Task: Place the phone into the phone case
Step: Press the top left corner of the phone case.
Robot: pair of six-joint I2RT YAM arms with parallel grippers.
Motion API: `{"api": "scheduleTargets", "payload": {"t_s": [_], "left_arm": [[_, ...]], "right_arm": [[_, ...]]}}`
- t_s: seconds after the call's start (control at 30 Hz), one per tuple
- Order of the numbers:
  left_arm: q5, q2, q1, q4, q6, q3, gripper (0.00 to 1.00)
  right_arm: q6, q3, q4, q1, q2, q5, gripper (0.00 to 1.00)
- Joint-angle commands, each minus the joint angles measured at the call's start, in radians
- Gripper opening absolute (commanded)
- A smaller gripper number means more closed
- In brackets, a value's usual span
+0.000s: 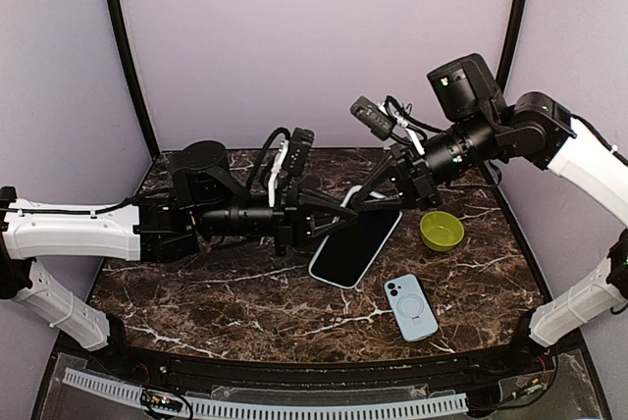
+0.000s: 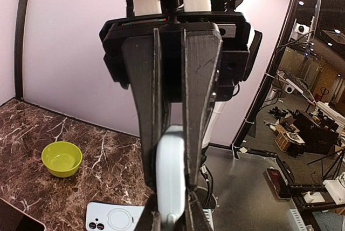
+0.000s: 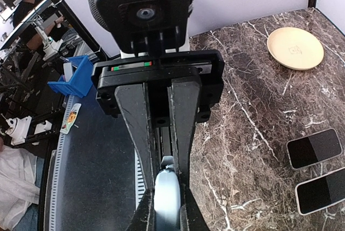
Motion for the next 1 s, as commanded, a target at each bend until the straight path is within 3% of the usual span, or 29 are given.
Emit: {"api": "scheduleTargets", "payload": {"t_s": [0.0, 0.03, 0.1, 0.27, 0.4, 0.43, 0.53, 0.77, 0.8, 0.87, 0.9, 0.97], "left_arm": [[-0.037, 0.001, -0.007, 0.025, 0.041, 0.017, 0.0], [-0.042, -0.002, -0.007, 0.027, 0.04, 0.013, 0.0], [-0.046, -0.007, -0.007, 0.033, 0.04, 0.01, 0.0], [-0.055, -0.015, -0.007, 0.04, 0.04, 0.003, 0.0], [-0.056, -0.017, -0.007, 0.049, 0.036, -0.003, 0.0], [-0.057, -0.018, -0.007, 0.05, 0.035, -0.005, 0.0], [-0.057, -0.018, -0.007, 0.052, 0.034, -0.005, 0.0], [-0.041, -0.018, -0.007, 0.055, 0.017, -0.015, 0.0], [-0.04, -0.021, -0.007, 0.056, 0.01, -0.019, 0.0], [-0.051, -0.027, -0.007, 0.059, 0.001, -0.034, 0.0], [-0.062, -0.029, -0.006, 0.057, -0.001, -0.045, 0.0], [-0.087, -0.036, -0.005, 0.051, -0.007, -0.062, 0.0]], "right_arm": [[0.06, -0.01, 0.067, 0.003, 0.001, 0.056, 0.17], [0.058, -0.01, 0.059, 0.003, 0.003, 0.064, 0.3], [0.057, -0.013, 0.052, 0.003, 0.007, 0.071, 0.36], [0.057, -0.026, 0.055, 0.003, 0.009, 0.069, 0.29], [0.044, -0.04, 0.047, 0.003, 0.004, 0.065, 0.31], [0.041, -0.044, 0.047, 0.003, 0.001, 0.064, 0.27], [0.038, -0.05, 0.049, 0.002, -0.002, 0.062, 0.02], [0.043, -0.05, 0.08, 0.002, -0.017, 0.045, 0.0], [0.045, -0.052, 0.079, 0.002, -0.019, 0.06, 0.1], [0.051, -0.061, 0.081, -0.001, -0.028, 0.102, 0.4], [0.055, -0.069, 0.088, -0.004, -0.036, 0.118, 0.49], [0.067, -0.102, 0.117, -0.016, -0.064, 0.141, 0.58]]}}
